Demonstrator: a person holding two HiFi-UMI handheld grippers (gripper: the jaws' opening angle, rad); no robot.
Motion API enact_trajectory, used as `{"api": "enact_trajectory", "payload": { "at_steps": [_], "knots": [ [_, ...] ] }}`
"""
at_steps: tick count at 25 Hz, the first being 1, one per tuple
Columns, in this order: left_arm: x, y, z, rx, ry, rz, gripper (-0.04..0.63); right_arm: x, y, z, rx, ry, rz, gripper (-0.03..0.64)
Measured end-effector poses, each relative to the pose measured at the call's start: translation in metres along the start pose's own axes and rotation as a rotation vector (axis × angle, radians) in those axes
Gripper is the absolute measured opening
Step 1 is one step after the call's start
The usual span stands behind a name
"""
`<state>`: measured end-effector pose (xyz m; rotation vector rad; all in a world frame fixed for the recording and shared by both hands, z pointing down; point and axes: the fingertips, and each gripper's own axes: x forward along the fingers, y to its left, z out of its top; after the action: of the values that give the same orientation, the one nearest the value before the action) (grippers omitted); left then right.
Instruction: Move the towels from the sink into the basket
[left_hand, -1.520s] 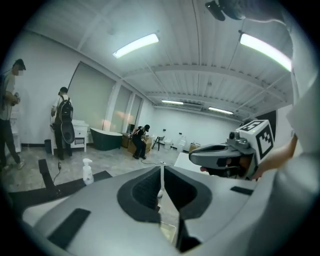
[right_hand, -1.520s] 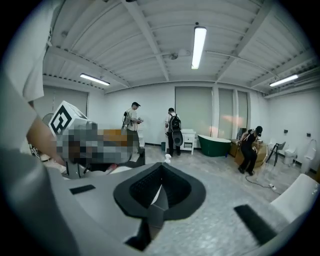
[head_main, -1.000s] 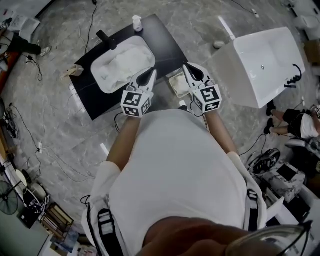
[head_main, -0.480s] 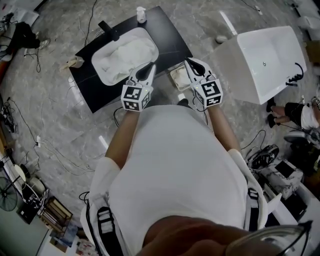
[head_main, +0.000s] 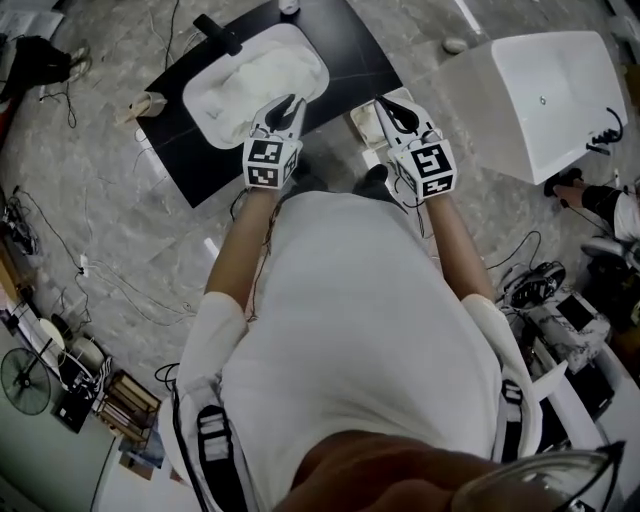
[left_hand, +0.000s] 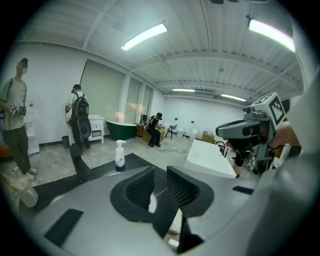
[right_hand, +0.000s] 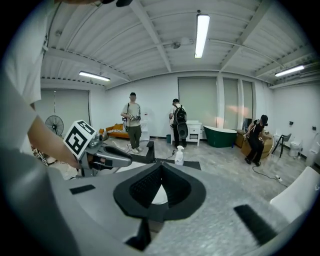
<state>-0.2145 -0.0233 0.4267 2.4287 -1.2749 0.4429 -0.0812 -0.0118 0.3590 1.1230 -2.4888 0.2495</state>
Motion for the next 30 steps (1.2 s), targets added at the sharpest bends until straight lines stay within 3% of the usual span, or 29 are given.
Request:
{"api": "enact_trajectory", "payload": {
  "at_steps": [3,13,20,25,30],
  "knots": [
    [0.021,0.025,-0.022,0.004,0.063,-0.008,0.114,0.02,0.007,-0.014,0.019,0.039,0.012,-0.003],
    [0.116,0.09,-0.112,0.074,0.294,-0.092,0.259,0.075,0.022,-0.071,0.165,0.149,-0.002,-0.003],
    [0.188,0.135,-0.177,0.226,0.468,-0.08,0.402,0.095,0.022,-0.105,0.271,0.191,-0.028,-0.003],
    [0.223,0.148,-0.227,0.242,0.606,-0.12,0.499,0.11,0.029,-0.133,0.317,0.228,-0.01,-0.003],
    [0.244,0.164,-0.268,0.244,0.72,-0.09,0.514,0.122,0.032,-0.149,0.332,0.247,0.0,-0.003]
  ]
}}
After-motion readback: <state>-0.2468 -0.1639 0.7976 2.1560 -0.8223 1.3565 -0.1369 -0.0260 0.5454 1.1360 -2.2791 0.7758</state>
